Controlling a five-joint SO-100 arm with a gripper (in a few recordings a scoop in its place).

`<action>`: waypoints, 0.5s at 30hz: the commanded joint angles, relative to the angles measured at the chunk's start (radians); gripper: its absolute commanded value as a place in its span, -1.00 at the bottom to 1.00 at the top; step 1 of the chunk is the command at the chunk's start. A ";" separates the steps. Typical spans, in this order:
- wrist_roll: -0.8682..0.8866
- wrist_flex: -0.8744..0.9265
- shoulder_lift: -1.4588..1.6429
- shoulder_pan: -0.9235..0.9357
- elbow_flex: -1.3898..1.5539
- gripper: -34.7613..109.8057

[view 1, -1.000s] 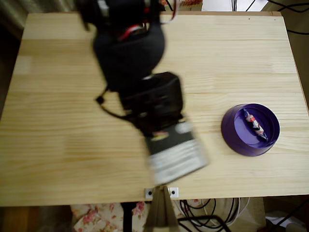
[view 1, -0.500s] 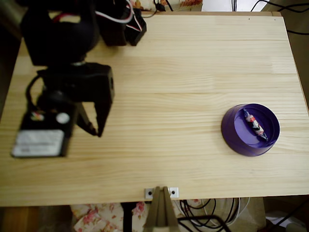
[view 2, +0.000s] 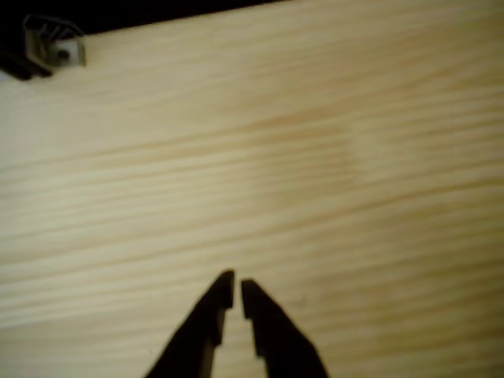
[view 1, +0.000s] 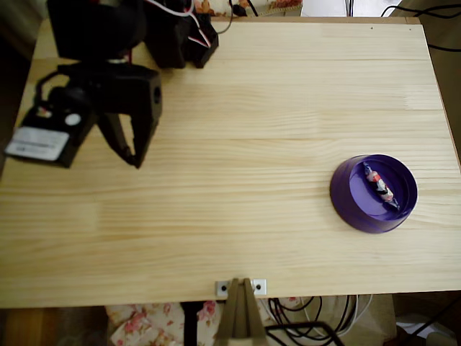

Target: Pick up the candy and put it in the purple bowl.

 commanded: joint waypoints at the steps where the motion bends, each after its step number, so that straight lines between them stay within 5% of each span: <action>1: 0.000 0.038 0.130 0.034 0.021 -0.53; 15: -0.020 0.272 0.681 0.029 0.264 -0.53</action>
